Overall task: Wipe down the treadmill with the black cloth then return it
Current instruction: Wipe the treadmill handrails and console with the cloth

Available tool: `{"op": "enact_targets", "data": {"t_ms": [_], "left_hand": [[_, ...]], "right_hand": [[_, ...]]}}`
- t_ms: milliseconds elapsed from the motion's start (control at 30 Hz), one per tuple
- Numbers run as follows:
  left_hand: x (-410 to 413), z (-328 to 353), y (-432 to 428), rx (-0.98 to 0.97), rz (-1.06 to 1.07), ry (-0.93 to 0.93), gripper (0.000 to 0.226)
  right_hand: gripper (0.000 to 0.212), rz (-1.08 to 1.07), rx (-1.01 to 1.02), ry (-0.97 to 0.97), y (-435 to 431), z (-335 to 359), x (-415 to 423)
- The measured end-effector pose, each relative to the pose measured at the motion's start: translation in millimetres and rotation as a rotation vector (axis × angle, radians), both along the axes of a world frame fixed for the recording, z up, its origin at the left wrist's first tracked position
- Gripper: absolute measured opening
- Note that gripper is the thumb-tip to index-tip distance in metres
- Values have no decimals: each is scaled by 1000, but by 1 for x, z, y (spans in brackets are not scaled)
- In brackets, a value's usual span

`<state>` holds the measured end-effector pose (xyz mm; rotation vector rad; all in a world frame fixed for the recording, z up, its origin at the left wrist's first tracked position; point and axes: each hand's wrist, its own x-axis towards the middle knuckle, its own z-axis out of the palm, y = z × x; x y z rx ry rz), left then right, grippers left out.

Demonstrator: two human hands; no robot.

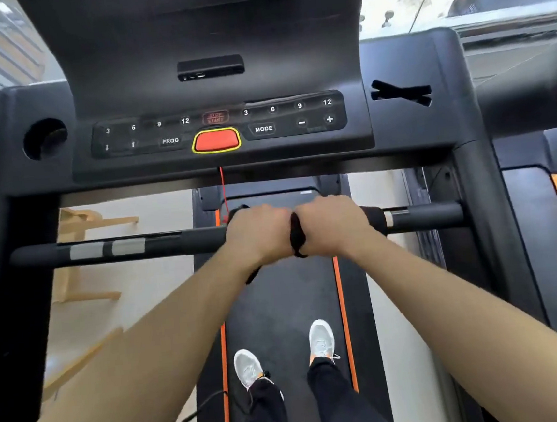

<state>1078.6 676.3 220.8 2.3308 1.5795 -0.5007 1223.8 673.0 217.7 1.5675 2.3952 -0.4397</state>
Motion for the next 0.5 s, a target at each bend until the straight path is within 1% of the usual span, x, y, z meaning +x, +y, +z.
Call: {"op": "enact_targets", "data": {"t_ms": [67, 100, 133, 167, 200, 233, 267, 300, 333, 367, 400, 433, 467, 500], "left_hand": [[-3, -15, -21, 393, -90, -34, 21], [-4, -22, -26, 535, -114, -59, 24], [-4, -27, -29, 612, -114, -70, 24], [-3, -29, -30, 647, -104, -75, 23], [-2, -28, -29, 608, -92, -79, 20], [0, -23, -25, 506, -78, -70, 16], [1, -16, -18, 339, -72, -36, 12], [2, -9, -8, 147, -72, -5, 15], [2, -2, 6, -69, -51, -22, 19], [4, 5, 21, -286, -15, -38, 23], [7, 11, 32, -458, 13, -40, 25], [13, 13, 38, -537, 20, -30, 28], [18, 11, 37, -521, 8, -23, 29], [22, 7, 30, -413, -7, -8, 28]], "right_hand": [[15, -35, 367, 39, -23, -20, 0], [18, -58, 511, 76, -30, -30, 0], [20, -73, 574, 97, -34, -34, -1], [21, -72, 594, 108, -33, -34, -2], [21, -64, 539, 106, -30, -29, -4], [20, -42, 429, 101, -23, -22, -3], [18, -20, 242, 88, -15, -11, -1], [19, -2, 15, 82, -3, -2, 5], [25, 3, -197, 96, 11, 8, 11], [29, 0, -365, 104, 21, 15, 18], [31, -3, -458, 107, 27, 20, 24], [31, -6, -467, 108, 29, 20, 29], [31, -8, -399, 89, 24, 18, 34], [30, -13, -264, 58, 15, 11, 38]]}}
